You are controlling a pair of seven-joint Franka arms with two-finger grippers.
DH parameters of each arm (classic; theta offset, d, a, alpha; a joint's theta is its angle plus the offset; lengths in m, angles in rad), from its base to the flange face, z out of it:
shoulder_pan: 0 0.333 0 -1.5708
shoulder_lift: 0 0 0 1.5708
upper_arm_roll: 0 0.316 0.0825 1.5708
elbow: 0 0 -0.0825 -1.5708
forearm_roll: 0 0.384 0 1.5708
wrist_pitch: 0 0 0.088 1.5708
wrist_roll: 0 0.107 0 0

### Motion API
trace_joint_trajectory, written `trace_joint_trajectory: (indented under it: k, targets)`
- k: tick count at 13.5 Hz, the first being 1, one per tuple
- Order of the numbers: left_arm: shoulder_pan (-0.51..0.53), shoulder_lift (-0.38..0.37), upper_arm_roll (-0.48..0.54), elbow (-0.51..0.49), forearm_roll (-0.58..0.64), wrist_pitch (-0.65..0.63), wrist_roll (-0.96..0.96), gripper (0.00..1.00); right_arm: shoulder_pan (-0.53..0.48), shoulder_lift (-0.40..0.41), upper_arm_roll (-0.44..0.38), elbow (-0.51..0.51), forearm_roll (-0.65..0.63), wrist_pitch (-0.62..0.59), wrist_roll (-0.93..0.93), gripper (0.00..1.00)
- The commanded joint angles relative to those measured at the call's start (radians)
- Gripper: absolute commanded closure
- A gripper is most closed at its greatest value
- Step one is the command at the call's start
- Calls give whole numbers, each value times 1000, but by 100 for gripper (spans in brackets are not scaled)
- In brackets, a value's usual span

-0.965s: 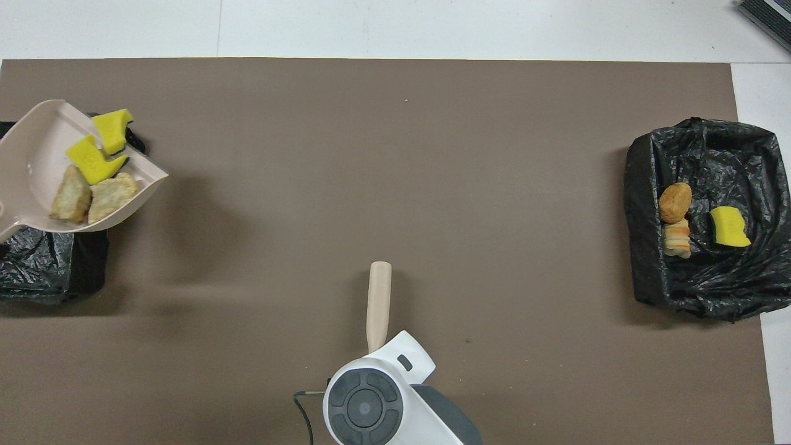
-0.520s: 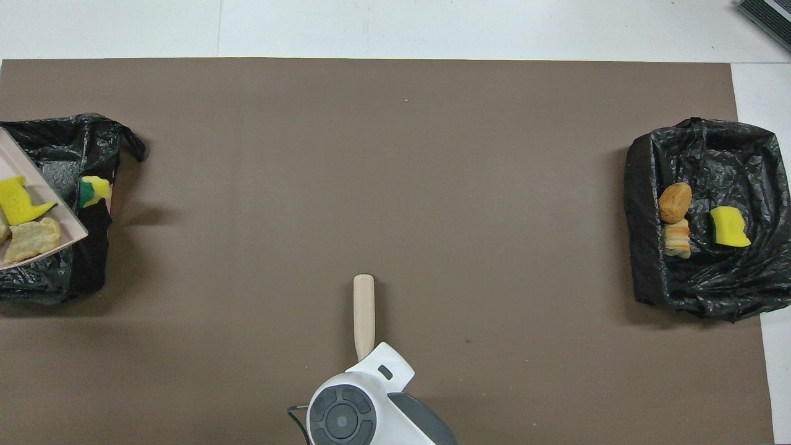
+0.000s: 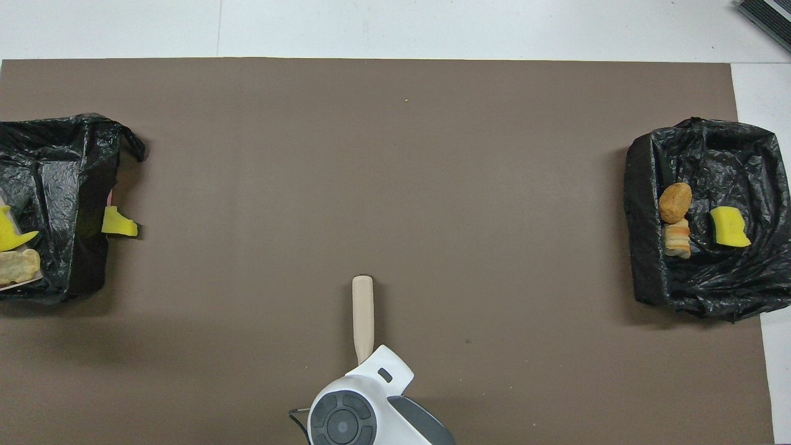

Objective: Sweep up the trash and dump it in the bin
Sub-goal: 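Tip the dustpan over the bin with the left gripper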

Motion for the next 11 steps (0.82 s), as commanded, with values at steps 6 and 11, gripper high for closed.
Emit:
trace_joint_trajectory:
  k: [6, 11]
  targets:
    - [-154, 49, 3, 23, 462, -9, 14, 100, -11, 11, -3, -3, -15, 24, 13, 71]
    - [-202, 141, -4, 178, 532, -3, 15, 100, -11, 20, -4, 16, -15, 20, 24, 56]
